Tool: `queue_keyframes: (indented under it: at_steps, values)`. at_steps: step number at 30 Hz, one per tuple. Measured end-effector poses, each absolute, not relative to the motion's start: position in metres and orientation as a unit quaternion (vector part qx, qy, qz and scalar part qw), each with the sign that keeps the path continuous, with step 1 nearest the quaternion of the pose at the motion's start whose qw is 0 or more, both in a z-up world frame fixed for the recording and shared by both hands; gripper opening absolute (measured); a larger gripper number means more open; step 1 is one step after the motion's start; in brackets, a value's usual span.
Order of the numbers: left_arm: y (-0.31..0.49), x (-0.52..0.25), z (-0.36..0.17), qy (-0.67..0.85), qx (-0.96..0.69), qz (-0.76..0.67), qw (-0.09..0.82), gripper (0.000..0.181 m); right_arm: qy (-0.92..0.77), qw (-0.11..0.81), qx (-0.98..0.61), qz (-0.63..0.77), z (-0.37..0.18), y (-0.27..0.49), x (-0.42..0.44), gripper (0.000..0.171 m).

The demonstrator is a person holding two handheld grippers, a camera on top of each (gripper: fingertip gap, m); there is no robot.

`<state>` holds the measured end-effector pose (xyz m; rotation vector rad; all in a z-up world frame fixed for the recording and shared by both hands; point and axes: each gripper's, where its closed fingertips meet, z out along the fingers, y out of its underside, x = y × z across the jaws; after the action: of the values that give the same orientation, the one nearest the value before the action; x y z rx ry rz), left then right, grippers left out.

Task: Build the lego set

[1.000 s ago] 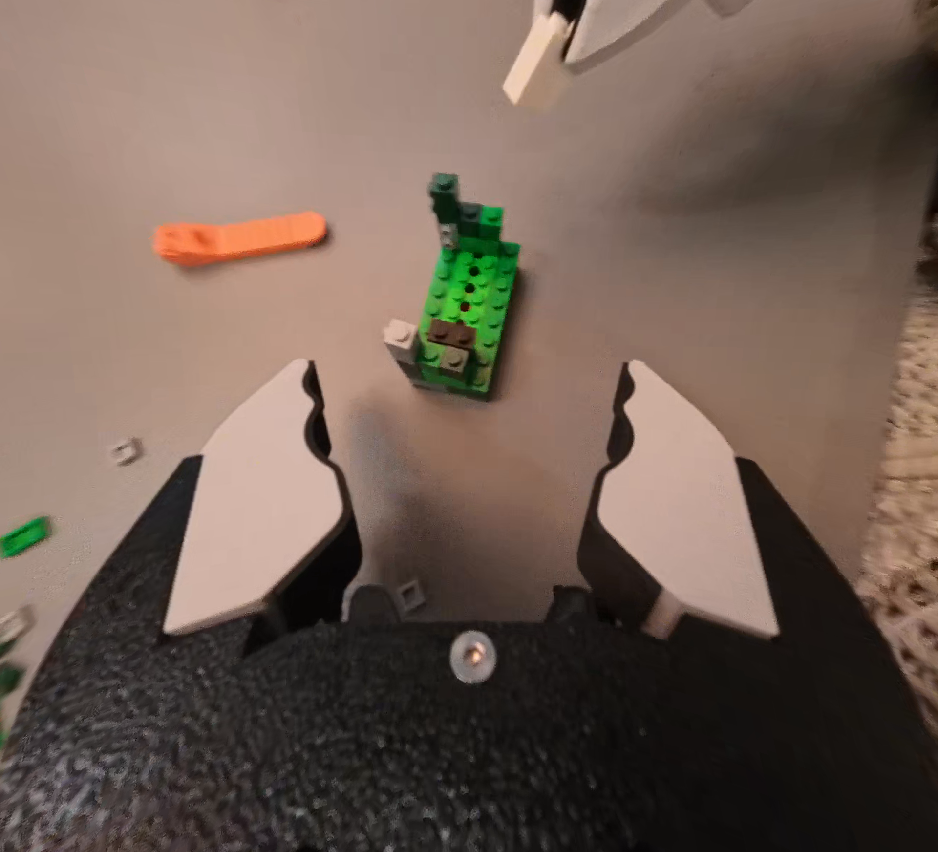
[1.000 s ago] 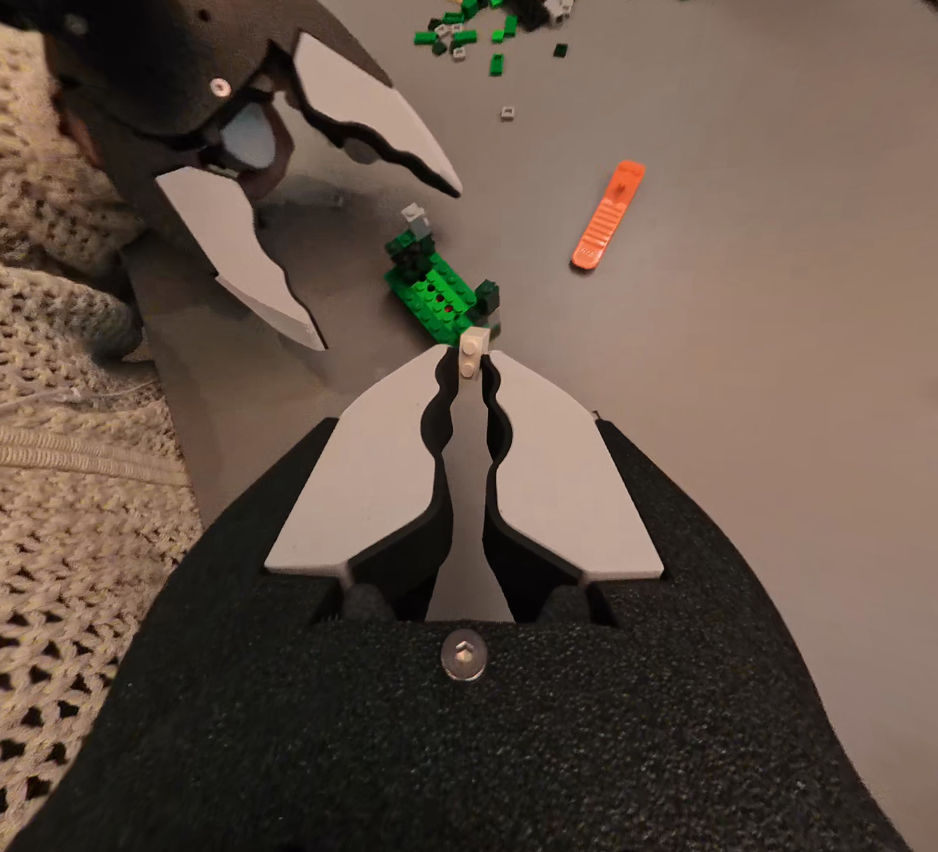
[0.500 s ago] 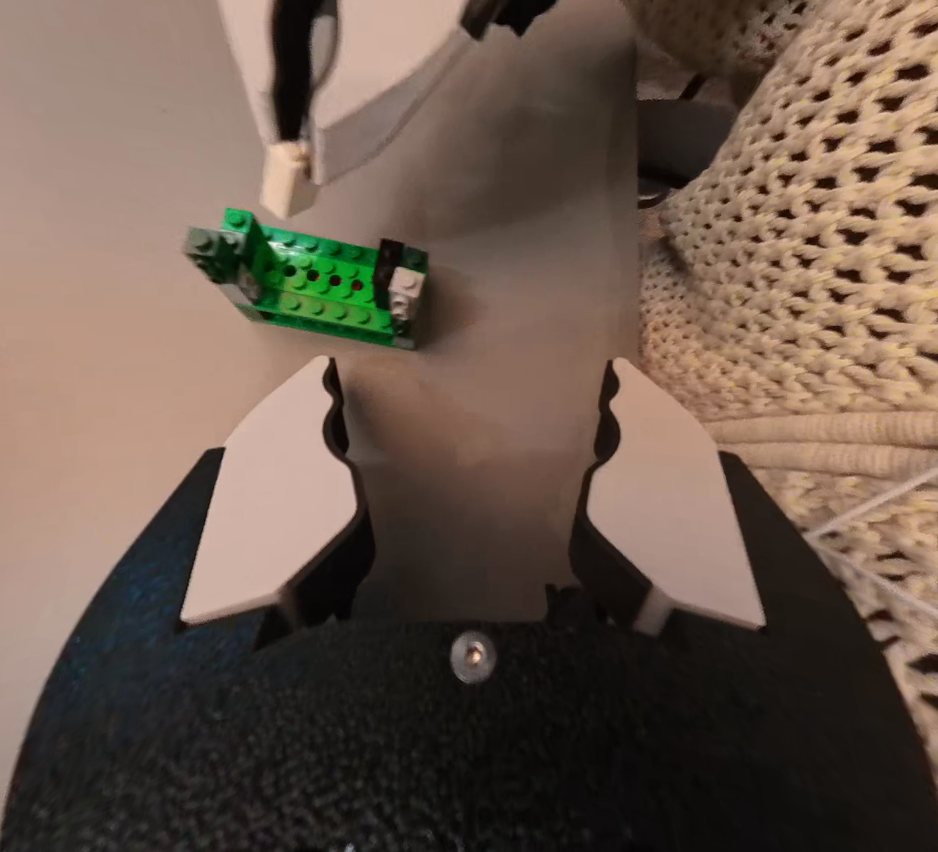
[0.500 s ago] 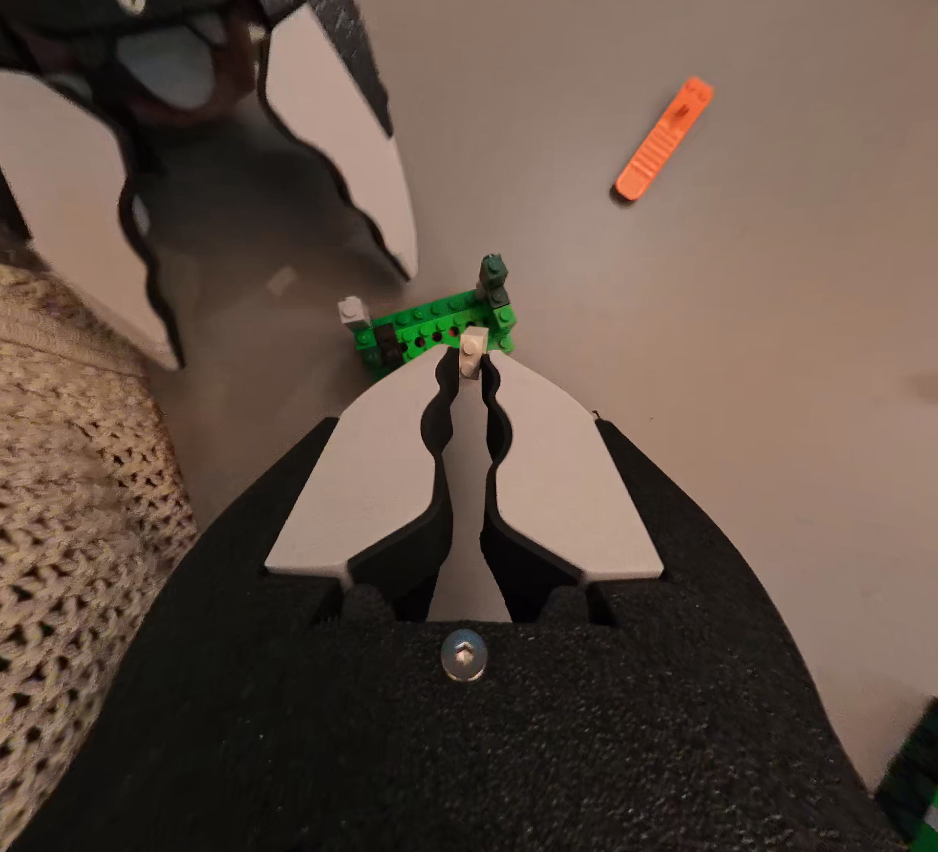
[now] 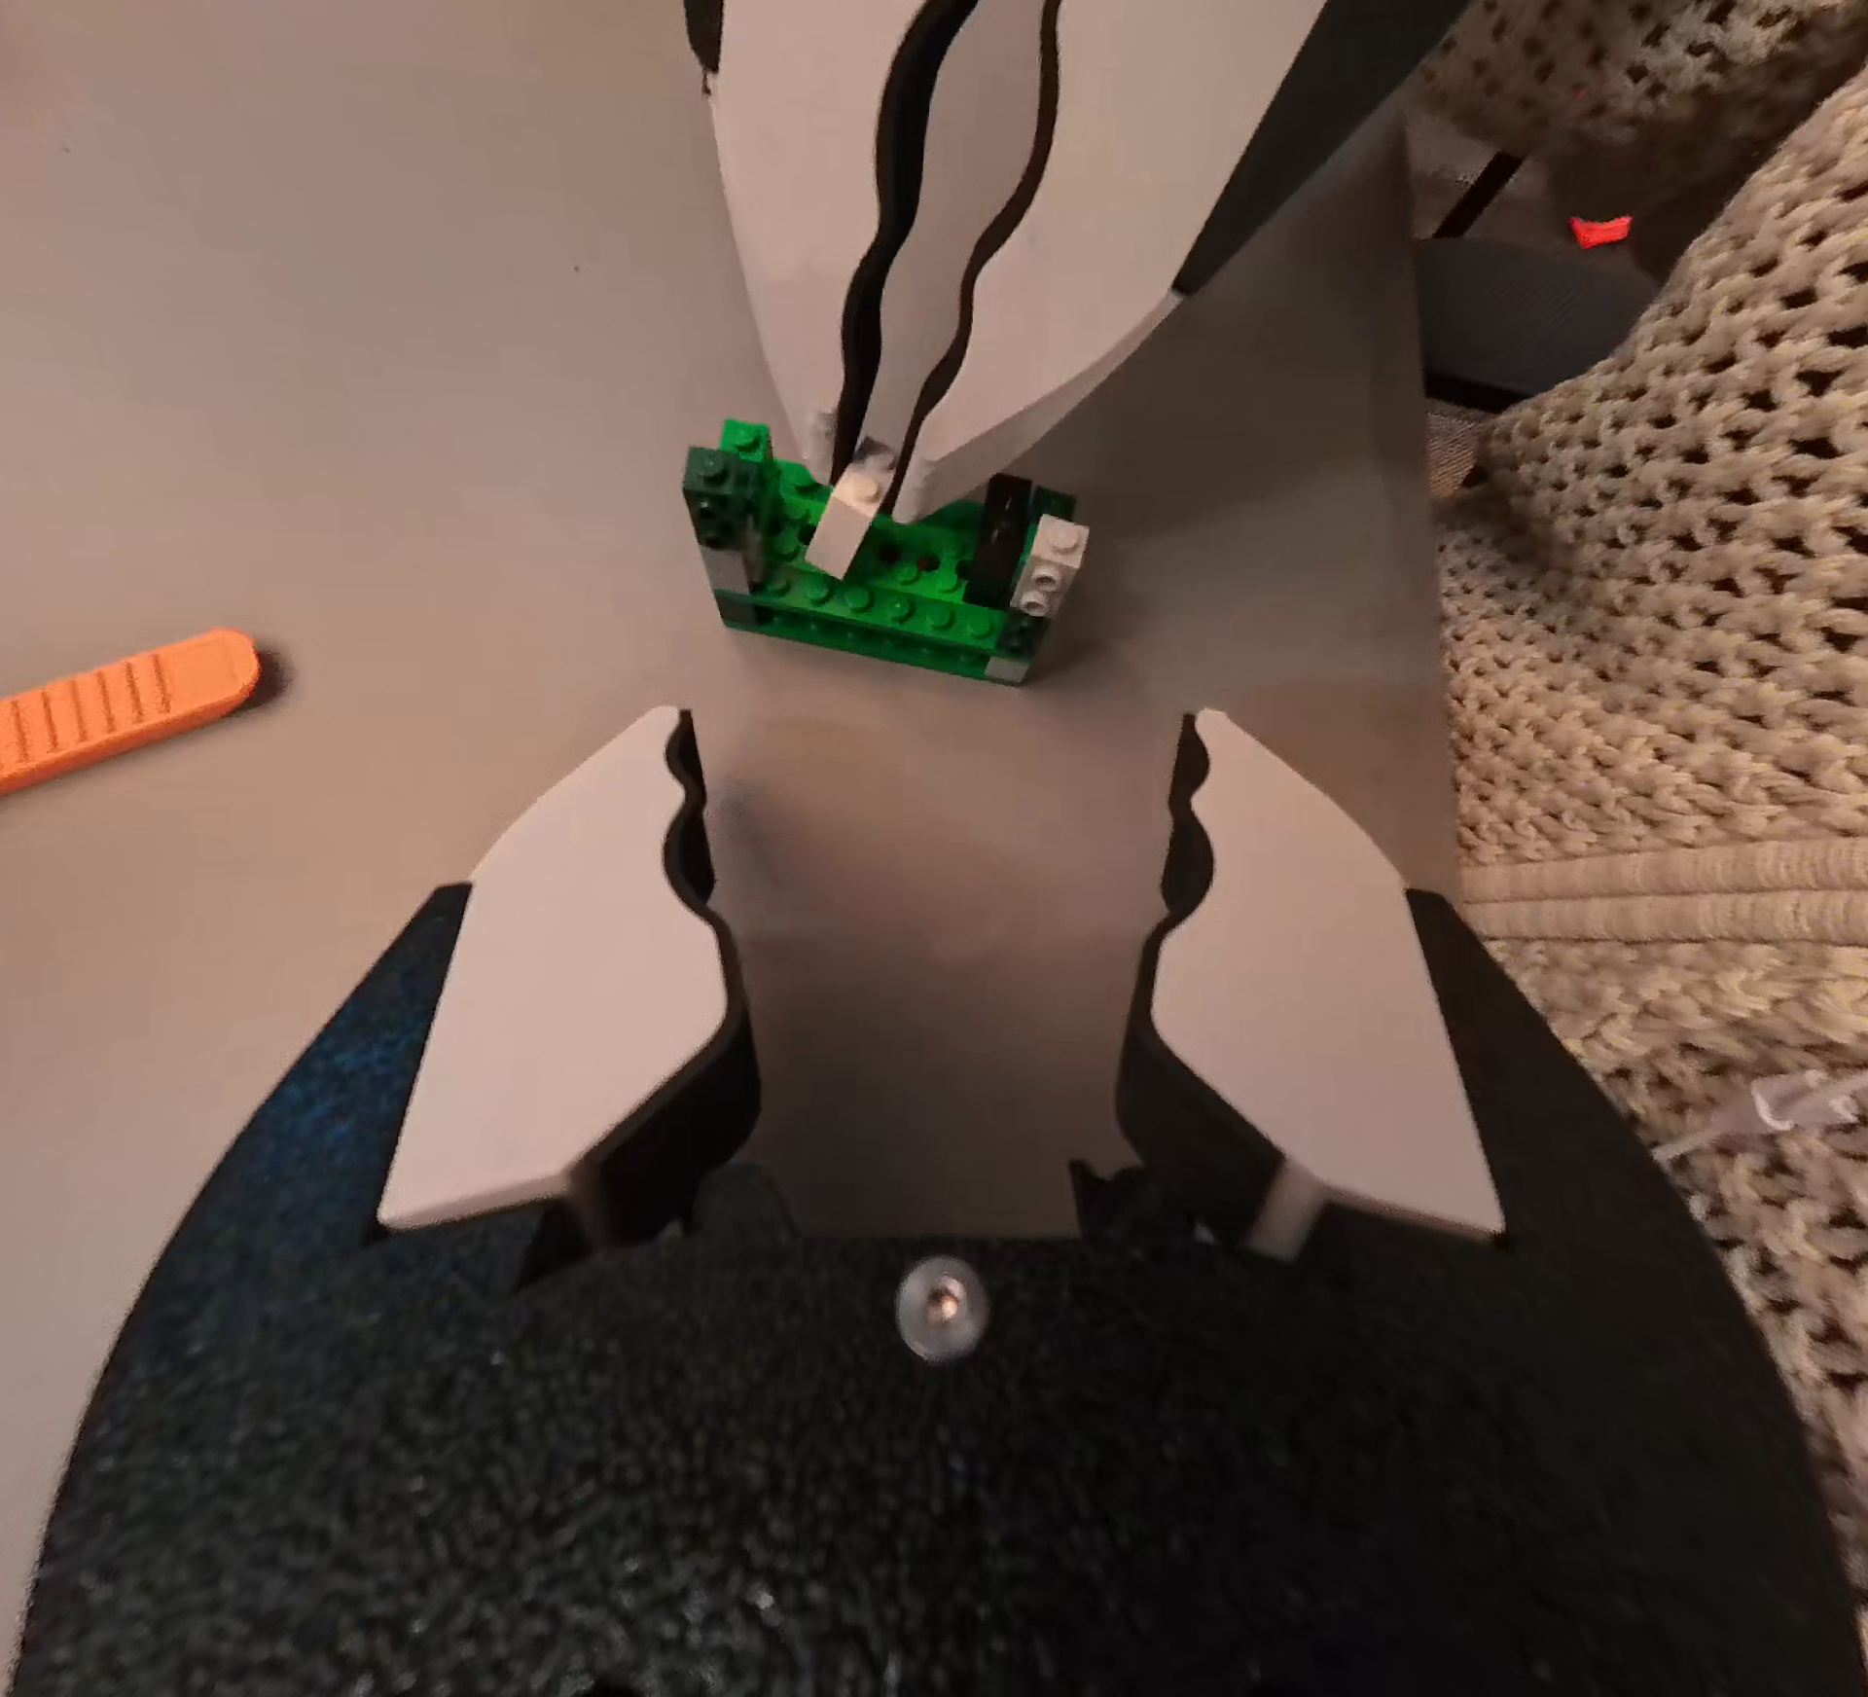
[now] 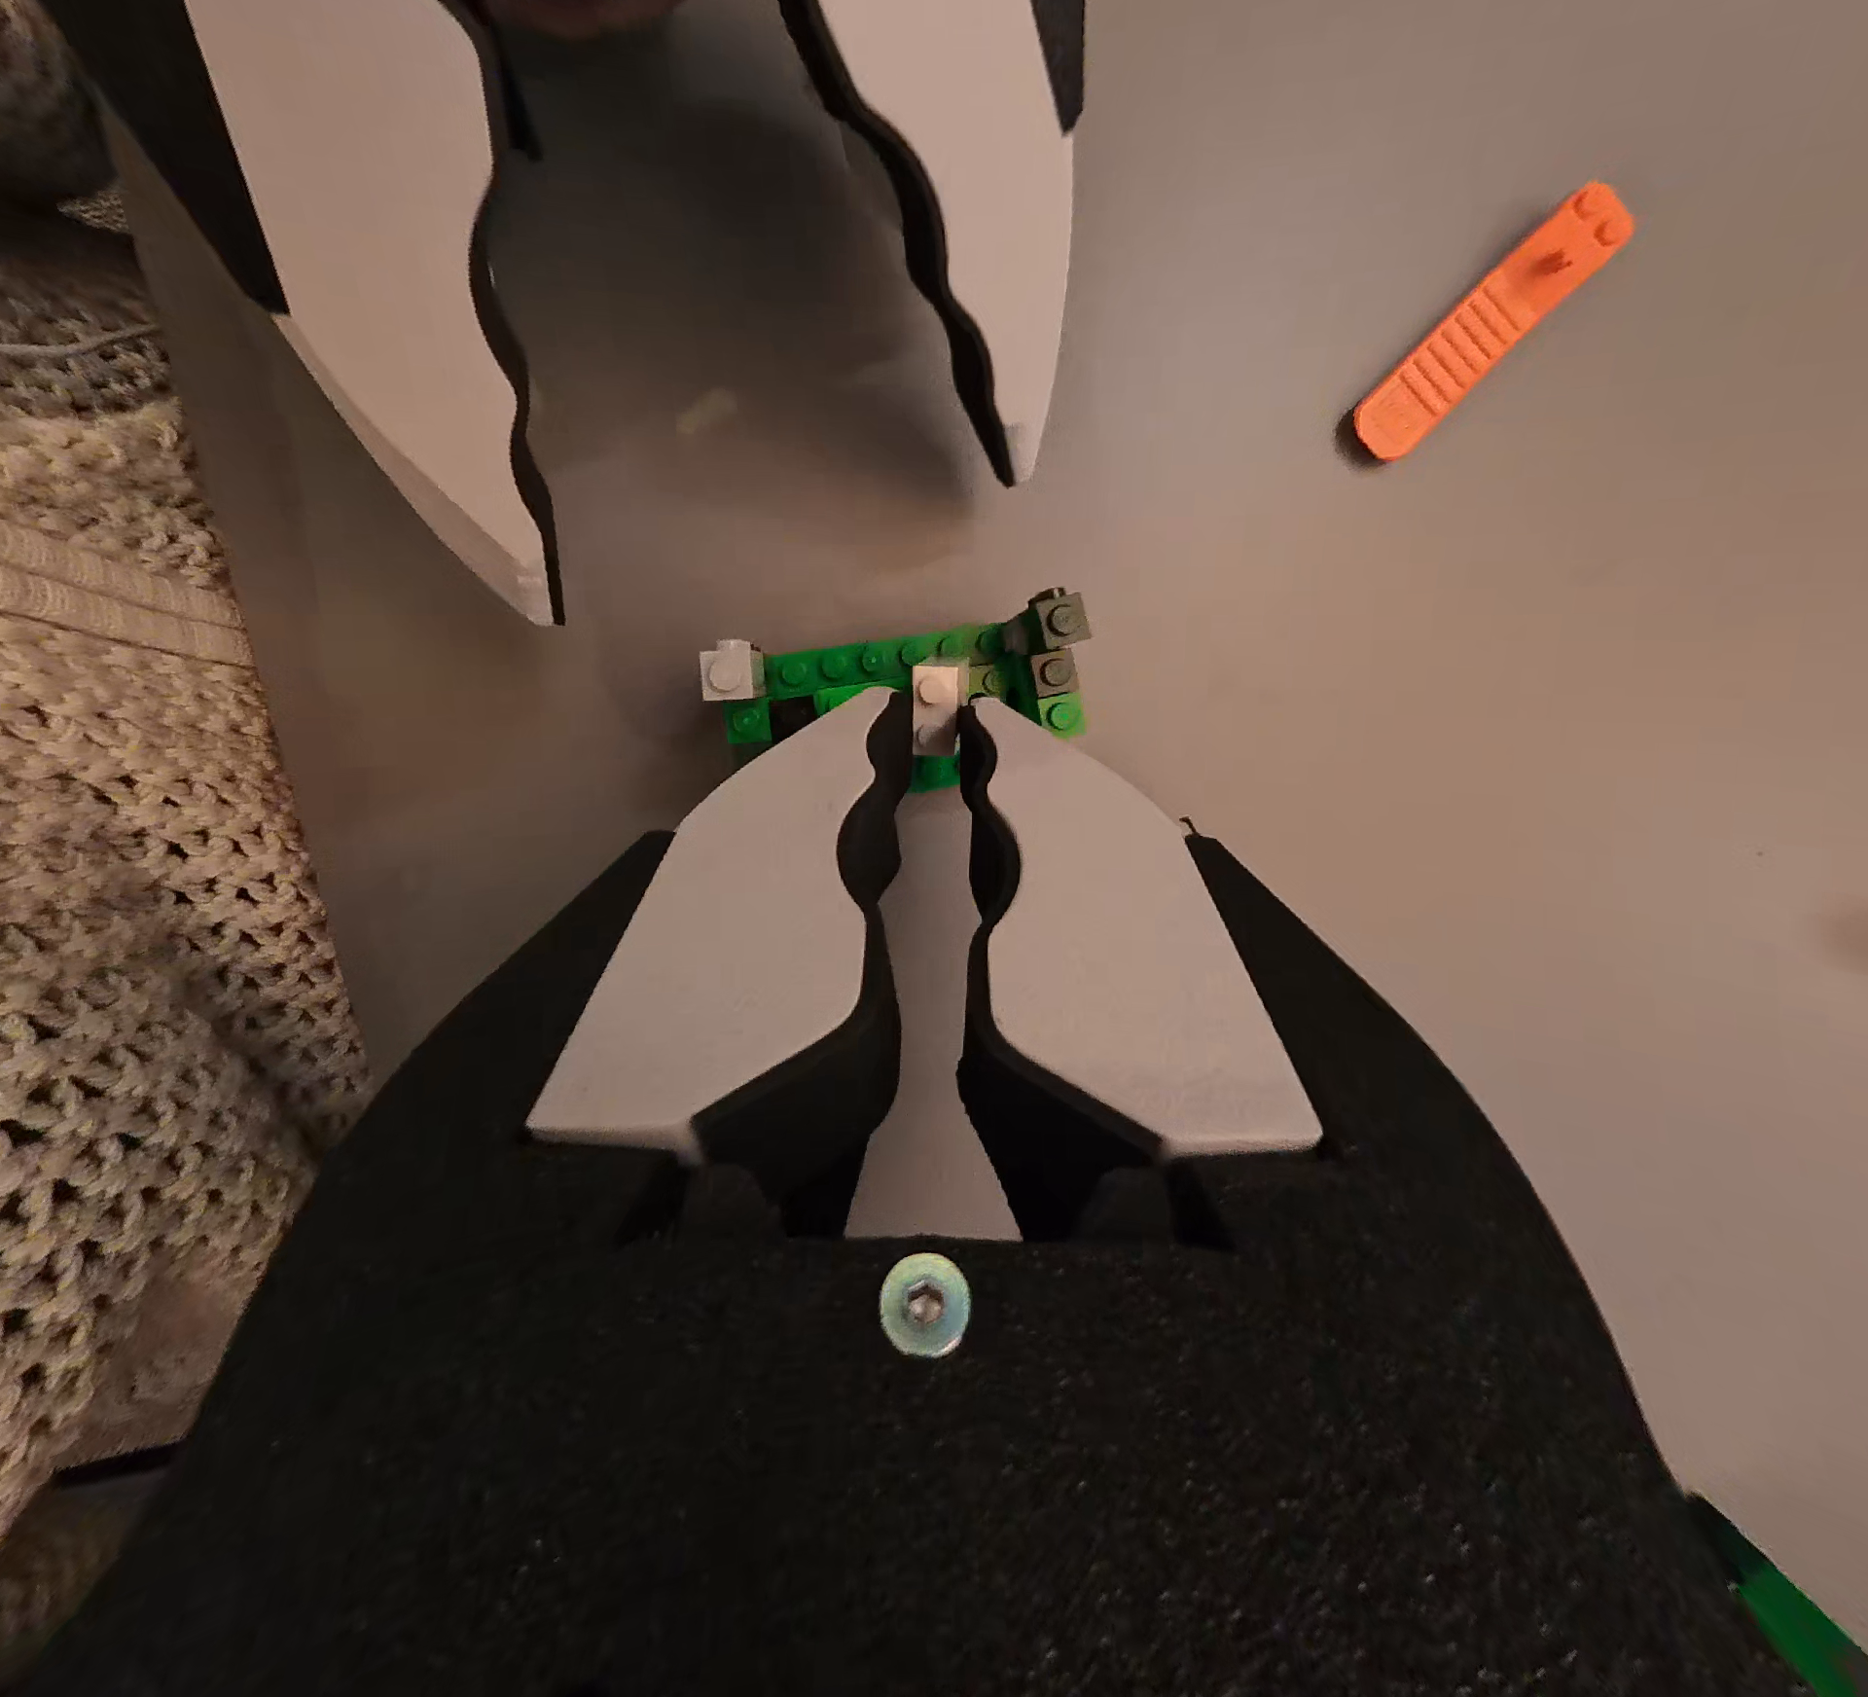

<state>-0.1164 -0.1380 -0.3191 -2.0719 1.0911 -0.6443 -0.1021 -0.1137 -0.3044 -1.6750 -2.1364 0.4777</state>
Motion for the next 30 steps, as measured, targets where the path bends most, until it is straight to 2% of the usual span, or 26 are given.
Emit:
queue_keyframes:
  at_steps: [11,16,22,30]
  values:
    - [-0.140,-0.116,-0.325,0.416,-0.804,-0.260,0.335,0.088,-0.756,0.218,-0.588,0.190,-0.301,-0.109,-0.099,0.013]
    - [-0.140,-0.117,-0.326,0.414,-0.805,-0.262,0.335,0.088,-0.725,0.242,-0.595,0.251,-0.298,-0.111,-0.094,0.015]
    - [-0.140,-0.118,-0.327,0.411,-0.806,-0.266,0.333,0.088,-0.690,0.259,-0.595,0.320,-0.305,-0.114,-0.095,0.014]
    - [-0.140,-0.117,-0.329,0.409,-0.807,-0.271,0.328,0.088,-0.685,0.275,-0.588,0.331,-0.310,-0.110,-0.097,0.008]
